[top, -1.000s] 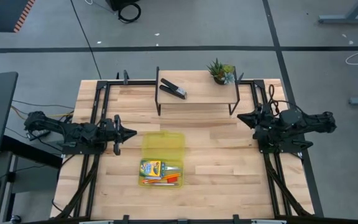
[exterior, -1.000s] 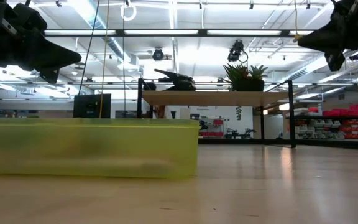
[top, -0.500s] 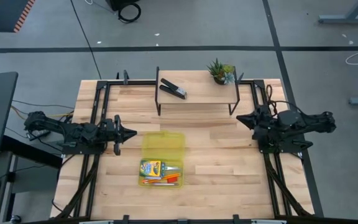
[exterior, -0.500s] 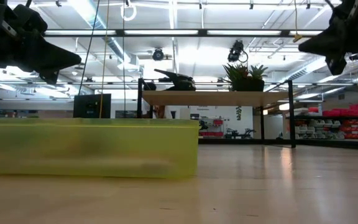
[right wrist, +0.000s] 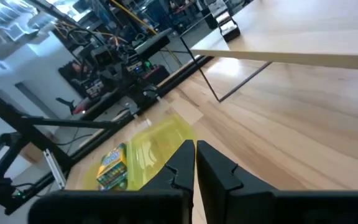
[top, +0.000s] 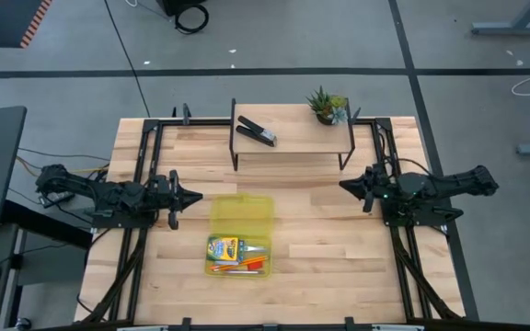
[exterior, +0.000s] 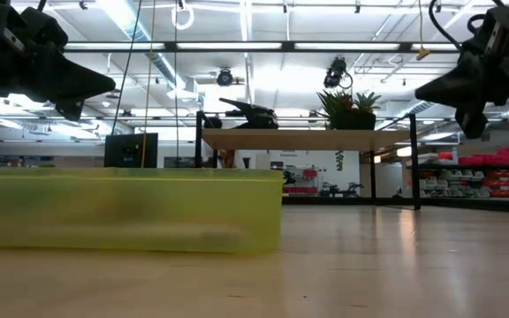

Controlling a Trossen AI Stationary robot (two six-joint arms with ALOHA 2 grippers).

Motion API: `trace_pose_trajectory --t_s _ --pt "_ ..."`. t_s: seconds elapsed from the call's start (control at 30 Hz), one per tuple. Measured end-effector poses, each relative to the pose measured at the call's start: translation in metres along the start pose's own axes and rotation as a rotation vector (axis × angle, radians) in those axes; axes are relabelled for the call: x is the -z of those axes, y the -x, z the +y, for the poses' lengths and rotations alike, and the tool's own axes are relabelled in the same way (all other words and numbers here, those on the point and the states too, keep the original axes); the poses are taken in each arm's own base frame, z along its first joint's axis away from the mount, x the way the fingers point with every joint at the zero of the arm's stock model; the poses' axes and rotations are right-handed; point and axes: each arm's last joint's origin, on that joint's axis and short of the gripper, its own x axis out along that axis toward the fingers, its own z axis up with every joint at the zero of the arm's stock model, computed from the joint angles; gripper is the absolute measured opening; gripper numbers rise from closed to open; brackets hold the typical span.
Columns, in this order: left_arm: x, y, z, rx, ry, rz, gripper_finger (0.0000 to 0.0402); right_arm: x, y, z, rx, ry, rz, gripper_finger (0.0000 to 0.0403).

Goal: Pack school essentials
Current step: Return to Home Position

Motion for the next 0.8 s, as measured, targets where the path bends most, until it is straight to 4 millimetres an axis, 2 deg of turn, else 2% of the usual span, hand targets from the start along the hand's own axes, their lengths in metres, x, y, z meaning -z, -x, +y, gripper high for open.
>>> trace_pose_trajectory --t_s 0.2,0.37,0.63,0.8 --pt "-0.0001 0.0000 0.0000 0.000 -0.001 -0.001 0.0038 0.0003 -0.0013 0.0001 -0.005 -0.002 -0.021 0.0023" --pt "0.0000 0.0000 0.0000 0.000 -0.030 0.000 0.0034 -0.0013 -0.0012 -0.0020 0.067 0.028 -0.072 0.0023" --pt "-0.0002 0.0000 0.0000 0.000 -0.037 -0.002 0.0030 -0.0010 -0.0014 -0.0022 0.080 0.236 -0.063 0.0023" --pt "-0.0004 0.0000 0.0000 0.000 -0.086 -0.004 0.0038 -0.0010 -0.0014 -0.0022 0.081 0.284 -0.061 0.0023"
